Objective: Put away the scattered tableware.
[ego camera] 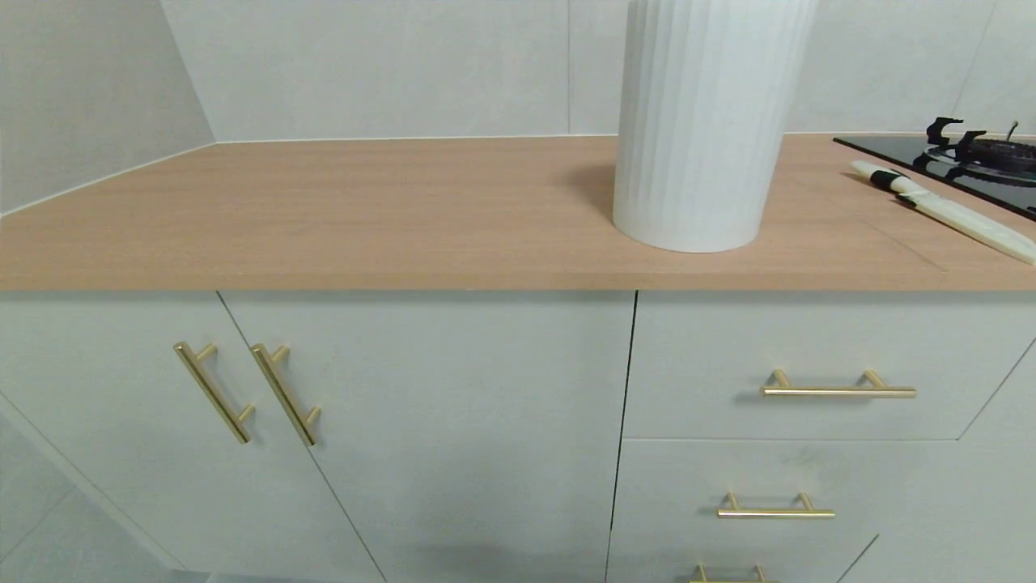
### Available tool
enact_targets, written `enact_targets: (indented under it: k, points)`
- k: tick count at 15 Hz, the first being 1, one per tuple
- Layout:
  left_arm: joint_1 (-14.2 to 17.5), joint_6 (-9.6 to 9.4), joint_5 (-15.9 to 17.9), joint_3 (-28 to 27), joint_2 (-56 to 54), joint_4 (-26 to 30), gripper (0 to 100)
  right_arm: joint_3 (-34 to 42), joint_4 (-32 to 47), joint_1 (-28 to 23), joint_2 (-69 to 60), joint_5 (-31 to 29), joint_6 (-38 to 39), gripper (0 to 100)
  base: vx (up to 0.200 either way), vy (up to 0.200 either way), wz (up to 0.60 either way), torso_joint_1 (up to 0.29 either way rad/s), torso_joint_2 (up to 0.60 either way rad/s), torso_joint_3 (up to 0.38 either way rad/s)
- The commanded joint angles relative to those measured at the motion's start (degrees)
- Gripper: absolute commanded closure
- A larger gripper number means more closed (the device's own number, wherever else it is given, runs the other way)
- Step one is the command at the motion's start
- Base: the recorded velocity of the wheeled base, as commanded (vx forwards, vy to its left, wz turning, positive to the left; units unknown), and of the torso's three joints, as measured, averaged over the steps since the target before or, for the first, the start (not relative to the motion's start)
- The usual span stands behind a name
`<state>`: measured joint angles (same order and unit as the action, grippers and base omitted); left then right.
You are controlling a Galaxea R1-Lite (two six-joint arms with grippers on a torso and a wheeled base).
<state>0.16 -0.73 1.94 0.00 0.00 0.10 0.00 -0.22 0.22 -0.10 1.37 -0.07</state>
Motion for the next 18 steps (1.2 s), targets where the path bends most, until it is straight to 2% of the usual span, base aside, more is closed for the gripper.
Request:
enact_targets:
  k: [1, 18]
  points:
    - [0.0, 0.03, 0.0, 0.0, 0.1, 0.0, 0, 0.0, 0.0, 0.0, 0.1, 0.0, 0.0, 0, 0.000, 0.000, 0.00, 0.000, 0.00, 0.000]
    - [0.0, 0.03, 0.0, 0.0, 0.1, 0.0, 0, 0.0, 0.0, 0.0, 0.1, 0.0, 0.1, 0, 0.000, 0.000, -0.04, 0.000, 0.00, 0.000]
